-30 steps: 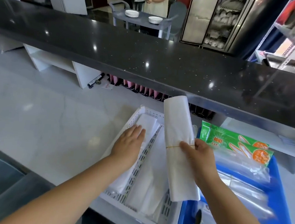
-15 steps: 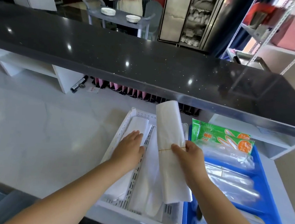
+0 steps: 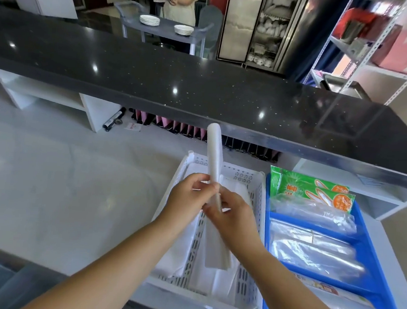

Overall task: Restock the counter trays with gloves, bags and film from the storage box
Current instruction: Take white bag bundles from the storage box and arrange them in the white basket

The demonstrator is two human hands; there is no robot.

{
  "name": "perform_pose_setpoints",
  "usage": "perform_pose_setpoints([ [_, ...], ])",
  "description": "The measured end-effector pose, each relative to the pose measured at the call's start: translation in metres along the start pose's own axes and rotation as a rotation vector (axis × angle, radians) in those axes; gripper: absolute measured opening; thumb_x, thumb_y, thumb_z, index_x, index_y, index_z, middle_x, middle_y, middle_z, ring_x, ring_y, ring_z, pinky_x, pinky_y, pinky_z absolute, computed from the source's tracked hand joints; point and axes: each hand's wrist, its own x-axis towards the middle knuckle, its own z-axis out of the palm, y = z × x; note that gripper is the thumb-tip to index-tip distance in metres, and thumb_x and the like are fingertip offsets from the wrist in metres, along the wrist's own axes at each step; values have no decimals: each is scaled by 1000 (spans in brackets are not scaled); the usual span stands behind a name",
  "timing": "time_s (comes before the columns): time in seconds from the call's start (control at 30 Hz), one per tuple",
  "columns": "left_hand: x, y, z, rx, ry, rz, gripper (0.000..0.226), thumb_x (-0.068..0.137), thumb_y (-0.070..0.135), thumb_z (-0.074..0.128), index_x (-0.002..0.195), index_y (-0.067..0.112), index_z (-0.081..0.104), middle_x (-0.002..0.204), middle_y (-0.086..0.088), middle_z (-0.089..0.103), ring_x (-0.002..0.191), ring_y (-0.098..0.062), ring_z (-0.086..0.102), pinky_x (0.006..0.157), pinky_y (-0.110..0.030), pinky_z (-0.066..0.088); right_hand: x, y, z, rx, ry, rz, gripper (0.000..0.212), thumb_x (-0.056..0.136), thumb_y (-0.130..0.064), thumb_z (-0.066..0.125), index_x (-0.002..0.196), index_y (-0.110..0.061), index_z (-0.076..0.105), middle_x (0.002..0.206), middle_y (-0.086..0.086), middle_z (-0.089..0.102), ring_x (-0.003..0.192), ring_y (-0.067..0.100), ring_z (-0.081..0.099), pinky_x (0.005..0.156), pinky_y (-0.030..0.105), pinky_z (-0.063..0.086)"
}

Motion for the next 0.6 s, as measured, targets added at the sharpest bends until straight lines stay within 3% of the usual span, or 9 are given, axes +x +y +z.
perform_pose_setpoints([
  [0.13,1,-5,-9,-65,97,-65,20,73,23,72,90,25,62,87,2,70,73,-16,71,62,-32,56,-2,6,6,-83,-168,-152,54,78,-28,71,128,-28,51,106,-3,50,96,5,50,79,7,38],
  [0.23,6,-13,-21,0,156,-75,15,73,8,63,85,19,61,82,-4,69,69,-16,65,58,-26,48,0,13,3,-91,-336,-217,54,83,-23,68,133,-26,48,118,-6,47,106,6,48,89,7,36],
  [0.33,13,-19,-37,43,221,-83,12,67,2,55,78,3,59,76,-21,63,67,-23,57,62,-35,44,8,20,-6,-143,-361,-253,33,84,-12,66,116,-22,64,122,-9,54,110,2,52,93,12,41],
  [0.43,19,-20,-55,84,272,-82,9,69,-3,54,77,-6,54,69,-17,54,64,-21,48,61,-35,38,20,32,-15,-393,-317,-316,19,84,-6,62,96,-19,69,110,-4,62,103,10,56,89,27,48],
  [0.5,22,-18,-67,94,306,-76,3,70,-4,54,70,-1,53,64,-11,49,61,-19,44,59,-32,35,25,40,-15,-553,-431,-361,25,83,-4,58,102,-19,68,113,-3,63,109,13,54,95,31,44],
  [0.6,22,-15,-81,107,332,-69,22,71,-3,53,59,15,51,56,0,46,54,-18,41,53,-27,33,29,53,-7,-686,-580,-475,45,80,0,56,119,-22,61,130,-2,57,123,15,46,103,30,32],
])
